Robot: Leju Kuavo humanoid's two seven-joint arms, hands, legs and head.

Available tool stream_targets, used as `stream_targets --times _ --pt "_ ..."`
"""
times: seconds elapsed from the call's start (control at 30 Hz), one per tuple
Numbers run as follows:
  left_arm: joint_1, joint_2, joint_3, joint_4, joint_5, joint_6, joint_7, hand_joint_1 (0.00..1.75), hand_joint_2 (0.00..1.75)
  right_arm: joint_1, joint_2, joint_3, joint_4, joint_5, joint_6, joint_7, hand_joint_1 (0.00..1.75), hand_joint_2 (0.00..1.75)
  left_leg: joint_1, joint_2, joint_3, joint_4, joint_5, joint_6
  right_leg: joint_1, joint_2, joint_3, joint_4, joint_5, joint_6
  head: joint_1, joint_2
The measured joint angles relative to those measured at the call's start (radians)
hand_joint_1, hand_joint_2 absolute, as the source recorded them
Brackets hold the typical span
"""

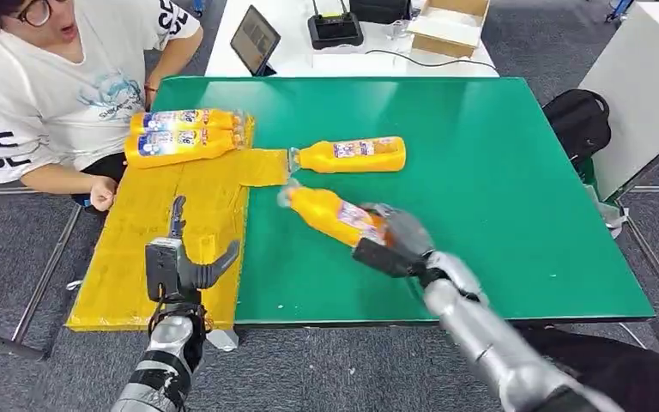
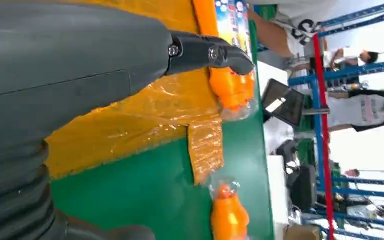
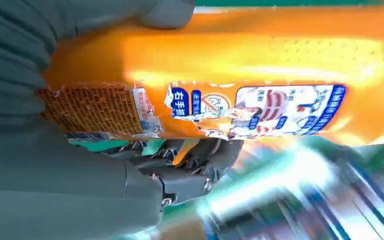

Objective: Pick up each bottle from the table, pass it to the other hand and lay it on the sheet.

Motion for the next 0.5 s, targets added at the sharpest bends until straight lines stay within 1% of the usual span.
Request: stream_targets --times 0.07,0.13,0.23,0.3,0.43,0.5 --pt "0.012 -0.006 0.000 -0.028 -0.005 -0.009 0.004 0.00 1.75 0.054 0.040 -0.068 -0.128 0.022 -0.063 -0.030 1.75 1.75 0.000 -0.003 -0.002 0.000 0.000 0.000 0.000 -0.003 -0.001 0.000 -0.001 0.000 0.000 0.000" --pt "0.022 -0.010 0.000 -0.051 -0.005 -0.017 0.005 0.00 1.75 0.090 0.067 -0.125 -0.221 0.033 -0.108 -0.064 1.75 1.75 0.000 -0.003 -0.003 0.000 0.000 0.000 0.000 -0.003 -0.001 0.000 -0.001 0.000 0.000 0.000" --pt "0.031 -0.016 -0.001 -0.084 0.005 -0.035 0.008 0.00 1.75 0.133 0.094 -0.192 -0.317 0.040 -0.157 -0.114 1.75 1.75 -0.001 -0.003 -0.003 0.000 0.000 0.000 -0.002 -0.003 -0.001 -0.001 -0.001 0.000 0.000 0.000" --pt "0.036 -0.022 -0.005 -0.106 0.037 -0.074 0.024 0.00 1.75 0.158 0.112 -0.223 -0.367 0.039 -0.187 -0.151 1.75 1.75 -0.002 -0.003 -0.003 0.000 0.000 0.001 -0.003 -0.003 -0.001 -0.001 0.000 0.000 0.000 0.000" --pt "0.048 -0.027 -0.032 -0.152 0.115 -0.188 0.068 0.00 1.75 0.190 0.133 -0.260 -0.424 0.023 -0.194 -0.186 1.75 1.75 -0.003 -0.003 -0.003 0.000 0.000 0.001 -0.003 -0.003 -0.001 -0.001 0.000 0.000 0.000 0.000" --pt "0.056 -0.028 -0.049 -0.182 0.178 -0.269 0.105 0.00 1.75 0.209 0.136 -0.269 -0.435 0.011 -0.168 -0.206 1.75 1.75 -0.003 -0.003 -0.003 0.000 0.000 0.001 -0.003 -0.003 -0.001 -0.001 0.000 0.000 0.000 0.000"
